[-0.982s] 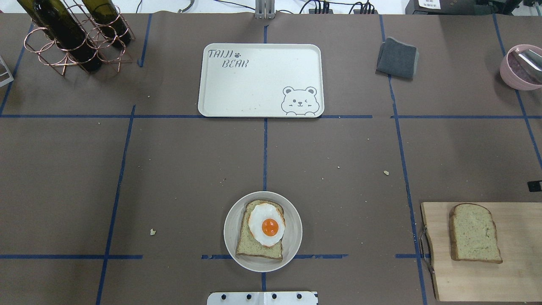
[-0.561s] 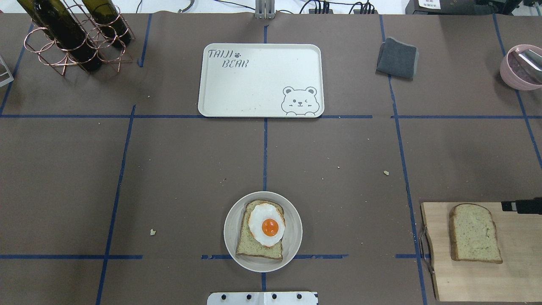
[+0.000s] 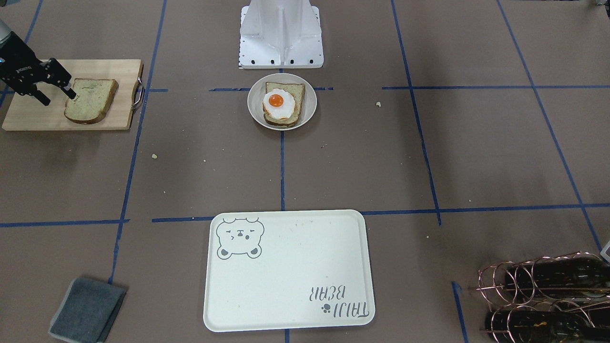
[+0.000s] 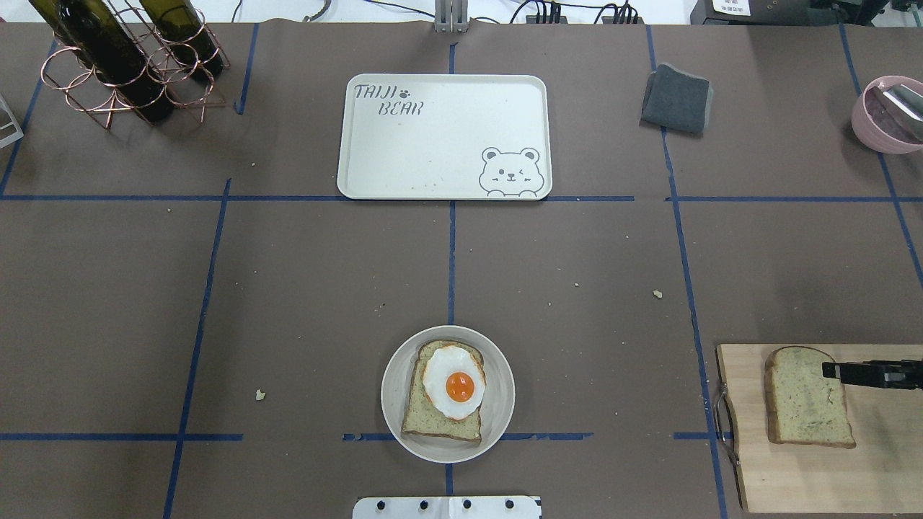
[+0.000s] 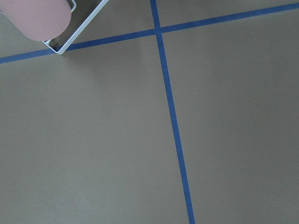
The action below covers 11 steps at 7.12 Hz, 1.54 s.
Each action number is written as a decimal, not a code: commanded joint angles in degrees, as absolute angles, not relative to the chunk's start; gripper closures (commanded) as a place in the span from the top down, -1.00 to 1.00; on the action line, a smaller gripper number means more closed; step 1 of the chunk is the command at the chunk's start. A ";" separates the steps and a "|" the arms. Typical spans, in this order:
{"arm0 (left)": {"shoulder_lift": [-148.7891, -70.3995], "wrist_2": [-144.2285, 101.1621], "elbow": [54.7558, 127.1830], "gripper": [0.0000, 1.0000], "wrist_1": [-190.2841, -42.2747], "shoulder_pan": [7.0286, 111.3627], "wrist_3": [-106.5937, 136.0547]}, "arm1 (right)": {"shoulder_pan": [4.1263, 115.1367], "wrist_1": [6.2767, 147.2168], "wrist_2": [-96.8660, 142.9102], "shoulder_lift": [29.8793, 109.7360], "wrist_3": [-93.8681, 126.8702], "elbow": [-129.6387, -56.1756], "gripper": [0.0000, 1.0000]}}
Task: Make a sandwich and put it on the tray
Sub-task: 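Lower the right gripper onto the bread slice on the cutting board and grasp it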
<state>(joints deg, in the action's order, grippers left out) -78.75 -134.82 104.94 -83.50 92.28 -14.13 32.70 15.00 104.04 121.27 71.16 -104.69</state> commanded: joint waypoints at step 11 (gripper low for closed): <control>-78.84 -134.82 105.99 1.00 -83.50 92.29 -14.15 | 27.51 10.28 102.28 121.20 74.62 -107.90 -1.00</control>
<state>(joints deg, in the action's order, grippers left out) -78.81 -134.82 105.72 -83.50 92.28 -14.15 27.14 10.29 100.01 120.97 74.55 -104.93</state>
